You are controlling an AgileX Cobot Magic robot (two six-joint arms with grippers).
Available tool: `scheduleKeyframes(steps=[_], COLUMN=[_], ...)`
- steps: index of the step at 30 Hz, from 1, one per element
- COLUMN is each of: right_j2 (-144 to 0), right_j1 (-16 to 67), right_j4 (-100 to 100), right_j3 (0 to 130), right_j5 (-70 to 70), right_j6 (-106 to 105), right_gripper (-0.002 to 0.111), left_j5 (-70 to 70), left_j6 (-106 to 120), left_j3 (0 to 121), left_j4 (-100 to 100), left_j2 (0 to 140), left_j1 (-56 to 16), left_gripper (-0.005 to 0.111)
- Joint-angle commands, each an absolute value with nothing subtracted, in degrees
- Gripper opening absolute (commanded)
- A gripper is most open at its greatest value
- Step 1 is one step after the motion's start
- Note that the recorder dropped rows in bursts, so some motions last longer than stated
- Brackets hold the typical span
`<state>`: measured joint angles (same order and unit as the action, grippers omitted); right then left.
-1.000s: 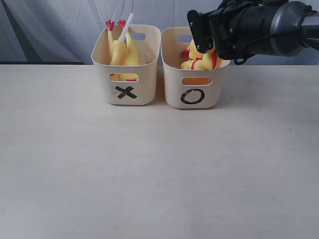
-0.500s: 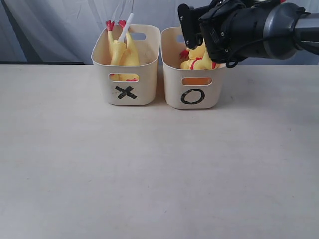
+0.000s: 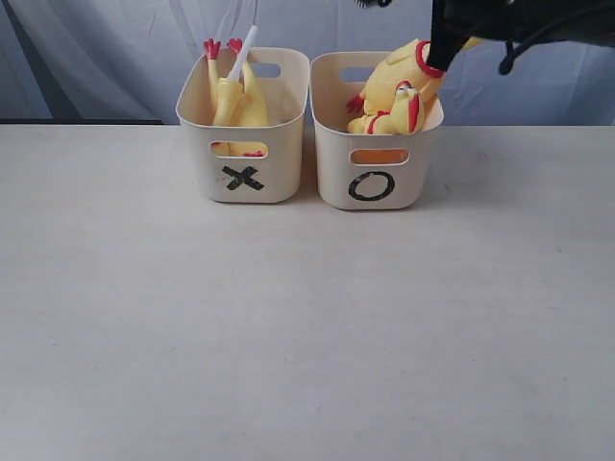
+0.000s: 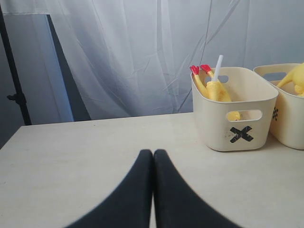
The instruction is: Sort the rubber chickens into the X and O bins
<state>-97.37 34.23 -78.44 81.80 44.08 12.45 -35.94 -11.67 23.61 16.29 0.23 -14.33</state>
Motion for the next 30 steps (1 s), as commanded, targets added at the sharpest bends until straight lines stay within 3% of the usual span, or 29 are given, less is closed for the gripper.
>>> scheduleKeyframes(steps=[1, 12, 30], right_j2=[-92.5, -81.4, -54.1], right_j1=[34.0, 29.2, 28.5], right_j4=[-68.2, -47.9, -31.4], right_j3=[82.1, 76.7, 37.1], right_j5=[40.8, 36.8, 12.7], right_j6=[17.4, 19.7, 25.6], right_gripper=[-0.001, -0.001, -0.001], left_j5=[-35.9, -35.9, -36.4], left_j6=[-11.9, -11.9, -11.8], left_j3=[23.3, 23.3, 23.3], left_j4=[15.9, 16.1, 16.3], left_j2=[0.0, 0.0, 0.0], left_j1=[-14.4, -14.4, -14.4], left_gripper=[0.000, 0.000, 0.000])
